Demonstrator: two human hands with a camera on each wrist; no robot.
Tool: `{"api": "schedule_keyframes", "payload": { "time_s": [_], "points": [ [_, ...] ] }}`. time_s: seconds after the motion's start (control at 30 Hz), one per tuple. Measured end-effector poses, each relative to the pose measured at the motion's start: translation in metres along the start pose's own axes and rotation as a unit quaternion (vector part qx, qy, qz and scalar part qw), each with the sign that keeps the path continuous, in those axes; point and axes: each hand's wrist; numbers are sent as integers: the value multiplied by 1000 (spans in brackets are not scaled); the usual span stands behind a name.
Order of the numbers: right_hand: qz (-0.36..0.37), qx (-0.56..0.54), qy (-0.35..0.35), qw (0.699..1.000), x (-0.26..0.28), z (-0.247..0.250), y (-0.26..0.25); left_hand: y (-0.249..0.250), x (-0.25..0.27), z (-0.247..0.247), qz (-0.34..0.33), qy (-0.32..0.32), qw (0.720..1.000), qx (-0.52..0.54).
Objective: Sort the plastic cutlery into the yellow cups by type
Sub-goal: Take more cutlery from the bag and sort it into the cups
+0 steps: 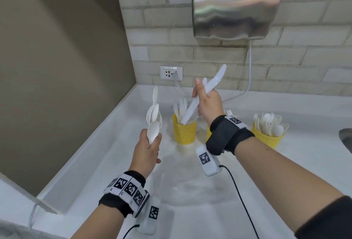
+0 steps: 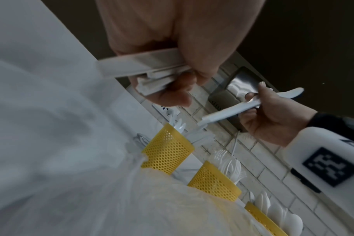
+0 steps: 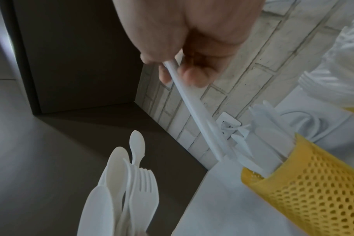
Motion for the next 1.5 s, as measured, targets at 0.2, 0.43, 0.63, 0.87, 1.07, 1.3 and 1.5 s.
{"api": "schedule_keyframes", "payload": {
  "time_s": [0.2, 0.43, 0.63, 0.87, 1.07, 1.3, 1.5],
  "points": [
    [-6, -47, 51, 998, 0, -12, 12, -6, 2, -1, 5, -21, 1000, -9],
    [-9, 137, -97, 986, -5, -25, 43, -3, 5, 0, 15, -37, 999, 5],
    [-52, 188, -161, 967, -13, -29, 40, 1, 9, -3, 18, -71, 997, 38],
    [-63, 82, -86, 991, -10, -17, 33, 4, 11, -10, 26, -88, 995, 47],
    [-73, -7, -123, 990, -4, -2, -1, 14, 18, -22, 34, -134, 988, 71],
    [-76, -47, -222, 971, 6, 15, -30, 24, 29, -40, 39, -193, 977, 81],
    [-81, -35, -271, 959, 21, 31, -29, 26, 30, -51, 35, -183, 979, 88]
  ]
}}
Point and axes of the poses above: each hand's wrist, its own x-axis away from the middle knuckle, its own z-axis out of the back of the hand, y = z × x, and after that the axes turned 14 degrees about z, right-handed
